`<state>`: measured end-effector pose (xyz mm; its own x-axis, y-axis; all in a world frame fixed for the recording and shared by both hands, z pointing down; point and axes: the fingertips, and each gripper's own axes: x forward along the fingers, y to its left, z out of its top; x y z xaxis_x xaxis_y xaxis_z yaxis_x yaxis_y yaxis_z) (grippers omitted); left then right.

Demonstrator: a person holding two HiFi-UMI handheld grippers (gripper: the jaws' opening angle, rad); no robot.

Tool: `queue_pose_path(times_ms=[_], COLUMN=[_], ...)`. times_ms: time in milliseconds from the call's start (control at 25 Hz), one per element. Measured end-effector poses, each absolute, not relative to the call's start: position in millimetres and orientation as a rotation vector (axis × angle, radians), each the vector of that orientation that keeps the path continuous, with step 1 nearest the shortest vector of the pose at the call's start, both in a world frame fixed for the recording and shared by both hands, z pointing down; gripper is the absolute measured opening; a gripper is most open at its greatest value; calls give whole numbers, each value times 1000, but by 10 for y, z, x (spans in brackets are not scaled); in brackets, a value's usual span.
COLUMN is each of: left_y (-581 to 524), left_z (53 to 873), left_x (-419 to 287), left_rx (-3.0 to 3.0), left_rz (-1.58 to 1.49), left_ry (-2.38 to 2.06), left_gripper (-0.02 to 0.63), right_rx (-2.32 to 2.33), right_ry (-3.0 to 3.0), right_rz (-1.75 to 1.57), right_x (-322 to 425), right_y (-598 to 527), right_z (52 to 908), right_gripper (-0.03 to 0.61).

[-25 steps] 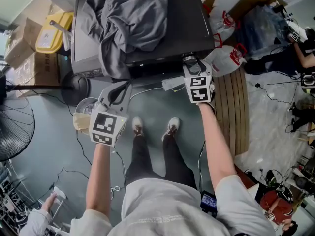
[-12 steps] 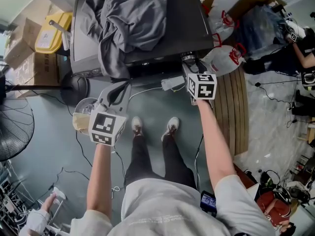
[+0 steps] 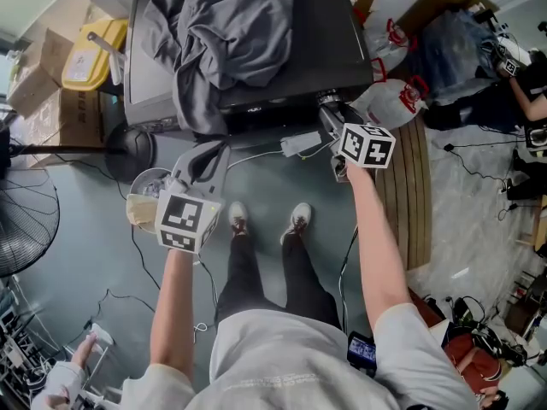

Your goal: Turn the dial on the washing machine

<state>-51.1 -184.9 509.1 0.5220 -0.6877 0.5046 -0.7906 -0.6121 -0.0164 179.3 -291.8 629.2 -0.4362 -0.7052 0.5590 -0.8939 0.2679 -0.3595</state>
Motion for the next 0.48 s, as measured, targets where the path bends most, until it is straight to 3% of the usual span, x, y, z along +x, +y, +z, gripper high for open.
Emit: queue_pose_path(times_ms=[480], left_y=[-1824], left_z=[5070], left_x=[-496], left_rx=[2553], left_rz=[688], left_ry=[-1270], left_gripper=[17], right_rx=[1493], right_ry=[-2345], right_rz=[1330], right_x=[1786], right_y=[-2883], right_z=[6276], right_gripper=[236])
